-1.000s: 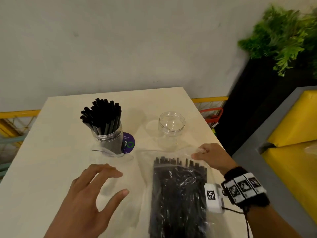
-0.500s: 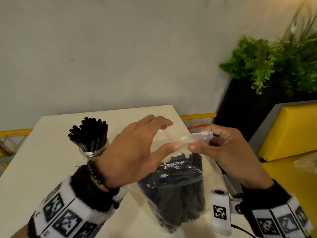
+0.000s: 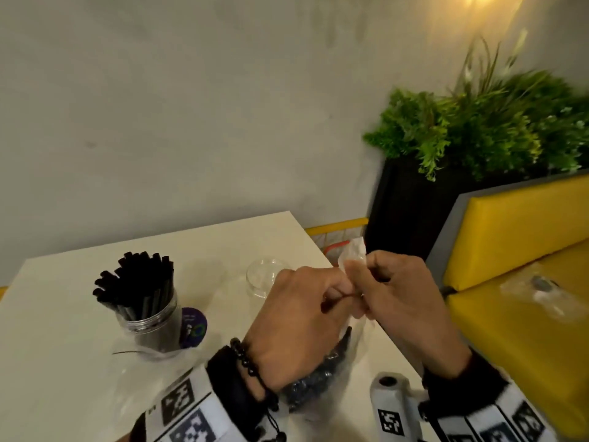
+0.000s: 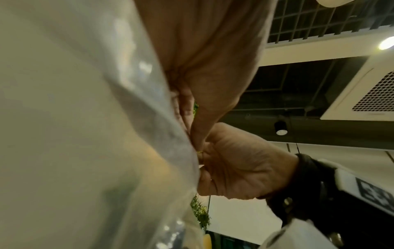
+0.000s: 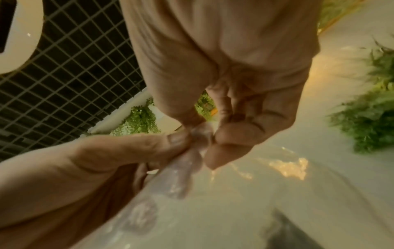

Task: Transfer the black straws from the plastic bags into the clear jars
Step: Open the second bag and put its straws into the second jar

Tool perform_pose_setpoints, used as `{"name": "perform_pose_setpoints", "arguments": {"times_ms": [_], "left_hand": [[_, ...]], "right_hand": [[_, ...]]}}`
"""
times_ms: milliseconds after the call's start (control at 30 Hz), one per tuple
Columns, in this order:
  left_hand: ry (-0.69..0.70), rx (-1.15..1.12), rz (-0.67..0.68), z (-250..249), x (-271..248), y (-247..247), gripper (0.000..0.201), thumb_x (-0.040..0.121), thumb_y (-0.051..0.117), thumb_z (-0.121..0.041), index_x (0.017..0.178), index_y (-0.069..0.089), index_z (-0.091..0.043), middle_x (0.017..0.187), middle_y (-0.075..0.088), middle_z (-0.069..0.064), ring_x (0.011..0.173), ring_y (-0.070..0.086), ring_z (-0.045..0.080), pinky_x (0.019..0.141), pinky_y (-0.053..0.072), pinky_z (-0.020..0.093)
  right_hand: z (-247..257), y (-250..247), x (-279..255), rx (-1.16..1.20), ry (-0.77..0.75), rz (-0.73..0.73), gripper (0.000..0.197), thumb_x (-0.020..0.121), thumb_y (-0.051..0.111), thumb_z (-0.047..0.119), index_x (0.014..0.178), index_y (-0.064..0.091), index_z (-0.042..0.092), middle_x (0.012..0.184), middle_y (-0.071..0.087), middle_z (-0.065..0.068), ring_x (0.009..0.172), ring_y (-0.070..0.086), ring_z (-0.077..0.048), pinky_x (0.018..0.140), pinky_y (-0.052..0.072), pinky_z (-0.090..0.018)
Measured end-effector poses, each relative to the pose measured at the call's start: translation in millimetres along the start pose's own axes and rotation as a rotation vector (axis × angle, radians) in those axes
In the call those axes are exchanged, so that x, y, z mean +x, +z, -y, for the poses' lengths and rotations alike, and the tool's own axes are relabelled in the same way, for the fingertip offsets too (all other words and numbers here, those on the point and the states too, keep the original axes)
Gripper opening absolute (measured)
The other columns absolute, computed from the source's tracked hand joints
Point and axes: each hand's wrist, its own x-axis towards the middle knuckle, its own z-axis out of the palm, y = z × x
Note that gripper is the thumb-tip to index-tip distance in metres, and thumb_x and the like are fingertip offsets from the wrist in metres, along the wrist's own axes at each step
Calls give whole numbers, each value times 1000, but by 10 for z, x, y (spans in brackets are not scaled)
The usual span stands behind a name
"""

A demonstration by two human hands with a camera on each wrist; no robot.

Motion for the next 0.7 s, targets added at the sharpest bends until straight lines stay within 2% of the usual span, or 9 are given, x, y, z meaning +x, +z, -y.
{"name": "perform_pose_setpoints", "arguments": {"times_ms": [100,167,267,333,400,500,567,633,700], "left_hand": [[-50,172,146,0,-187,-7,12,95,63,-33,107,64,-34,94,74,-14,84,68,7,84,57,33],[-87,251,323,-55,-321,-78,20,96,57,-42,116,54,-39,110,68,-14,100,64,11,92,54,34],[-94,173,589,-219,-430,-248,31,103,44,-46,131,54,-40,131,63,-8,114,59,3,94,43,9],[-23,172,495,-309,-471,-366,27,97,48,-57,122,53,-48,106,68,-23,88,59,-13,74,41,-2],[136,122,214,-363,-386,-432,24,92,57,-56,114,51,-51,82,66,-29,76,62,-11,63,44,2],[246,-87,-162,-225,18,-346,22,92,67,-37,113,63,-37,99,69,-23,88,65,-2,74,51,12],[286,-107,-167,-171,337,-267,27,94,67,-30,120,64,-25,113,70,-12,99,64,-1,84,49,11],[283,-164,-110,-132,517,-220,10,94,68,-23,102,73,-19,94,74,-13,88,65,-5,76,45,4],[258,-213,-87,-42,596,-189,8,92,70,-20,86,75,-22,74,71,-18,71,64,-6,69,44,4]], "right_hand": [[-77,-129,28,-38,14,-54,36,94,57,33,65,65,12,53,67,2,47,66,-8,47,50,-23],[-95,-253,57,-116,-12,-125,34,93,57,34,66,67,17,57,69,3,53,66,-10,50,52,-27],[-52,-451,76,-216,-66,-171,30,94,57,32,71,70,19,66,71,3,60,66,-11,53,48,-24],[20,-550,75,-220,-116,-147,25,95,58,29,77,72,18,66,71,2,57,65,-10,49,45,-16],[131,-599,44,-211,-161,-83,25,95,57,32,80,71,18,64,69,3,57,64,-11,49,41,-10],[281,-596,-60,-211,-249,11,28,92,52,41,78,68,23,64,66,5,59,63,-13,52,43,-15],[298,-580,-94,-182,-275,25,26,93,53,39,78,68,24,66,65,4,60,63,-16,55,51,-30],[244,-578,-81,-213,-276,24,31,94,53,41,81,70,18,67,66,-1,61,64,-22,56,51,-44],[192,-586,-84,-237,-257,38,36,91,53,47,82,70,17,65,68,-1,59,65,-20,56,51,-45]]}}
